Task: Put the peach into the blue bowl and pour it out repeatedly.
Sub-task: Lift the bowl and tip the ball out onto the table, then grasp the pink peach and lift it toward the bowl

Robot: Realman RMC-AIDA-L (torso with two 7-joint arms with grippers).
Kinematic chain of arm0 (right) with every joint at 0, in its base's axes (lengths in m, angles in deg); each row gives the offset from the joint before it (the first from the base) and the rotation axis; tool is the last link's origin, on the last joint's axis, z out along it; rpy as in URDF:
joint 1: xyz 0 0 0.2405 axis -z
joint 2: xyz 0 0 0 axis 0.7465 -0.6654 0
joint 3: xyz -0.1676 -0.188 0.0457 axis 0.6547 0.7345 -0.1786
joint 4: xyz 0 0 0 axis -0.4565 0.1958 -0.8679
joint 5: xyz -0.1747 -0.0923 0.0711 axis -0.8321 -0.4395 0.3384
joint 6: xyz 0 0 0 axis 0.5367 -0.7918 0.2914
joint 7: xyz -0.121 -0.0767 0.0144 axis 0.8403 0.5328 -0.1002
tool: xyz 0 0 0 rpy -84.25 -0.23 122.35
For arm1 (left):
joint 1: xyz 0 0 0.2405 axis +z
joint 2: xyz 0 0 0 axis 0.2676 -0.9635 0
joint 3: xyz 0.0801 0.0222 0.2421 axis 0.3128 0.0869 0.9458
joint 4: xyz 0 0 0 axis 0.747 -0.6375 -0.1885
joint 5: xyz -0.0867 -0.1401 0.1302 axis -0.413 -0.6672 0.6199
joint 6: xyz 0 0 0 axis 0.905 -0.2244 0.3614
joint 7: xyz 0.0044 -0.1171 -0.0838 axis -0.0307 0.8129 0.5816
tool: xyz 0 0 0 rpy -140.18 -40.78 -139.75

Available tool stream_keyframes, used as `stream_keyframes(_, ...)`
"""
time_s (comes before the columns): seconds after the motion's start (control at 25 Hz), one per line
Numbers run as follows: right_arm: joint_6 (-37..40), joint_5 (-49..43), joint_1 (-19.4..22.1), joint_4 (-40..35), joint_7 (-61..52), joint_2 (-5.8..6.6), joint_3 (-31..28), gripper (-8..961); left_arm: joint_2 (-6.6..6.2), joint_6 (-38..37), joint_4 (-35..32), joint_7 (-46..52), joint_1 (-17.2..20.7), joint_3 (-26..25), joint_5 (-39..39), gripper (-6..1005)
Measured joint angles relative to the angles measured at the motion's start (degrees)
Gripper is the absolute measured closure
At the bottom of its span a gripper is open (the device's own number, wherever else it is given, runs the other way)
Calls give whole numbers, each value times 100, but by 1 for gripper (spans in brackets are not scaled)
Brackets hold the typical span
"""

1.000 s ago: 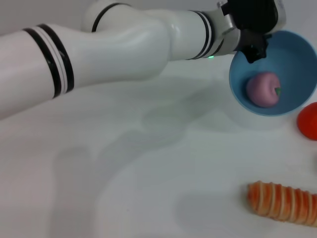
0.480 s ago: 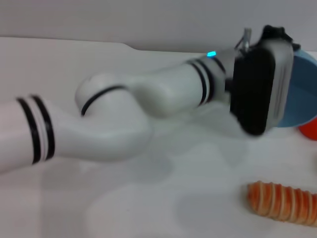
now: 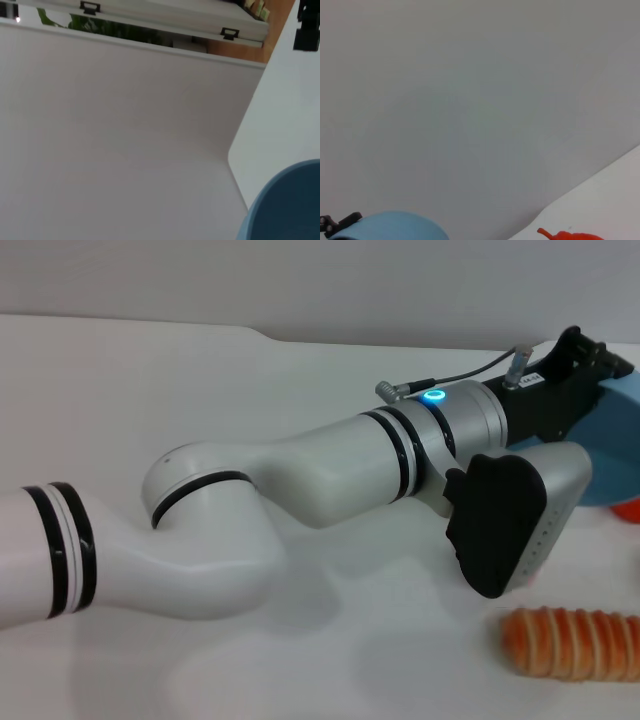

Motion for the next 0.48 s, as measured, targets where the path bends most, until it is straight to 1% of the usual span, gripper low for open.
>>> stream_keyframes(0.08,-1,2,-17,0,-7,2,1,573,0,68,4,26,15,-11,-116,1000)
stream_keyframes(0.16,-1,-8,-38,-10,-48,9,26,573,0,109,11,53,14,-68,-525,1000)
stream_keyframes(0.24,0,-90,-75,-53,-142,20,57,572,2,146,29,139,-22,-137,-1178,999)
stream_keyframes(0.28,11,-369,-166,-188,-422,53,64,572,0,164,44,222,-51,-204,-1524,999)
stream_keyframes(0.32,11,-369,-166,-188,-422,53,64,572,1,157,64,362,-78,-315,-1835,999)
stream_keyframes(0.4,10,-762,-294,-417,-840,82,65,571,-1,47,92,692,-119,-611,-2352,999)
stream_keyframes(0.48,-6,-1080,-445,-649,-1145,90,66,571,-7,-244,109,1091,-138,-982,-2776,999)
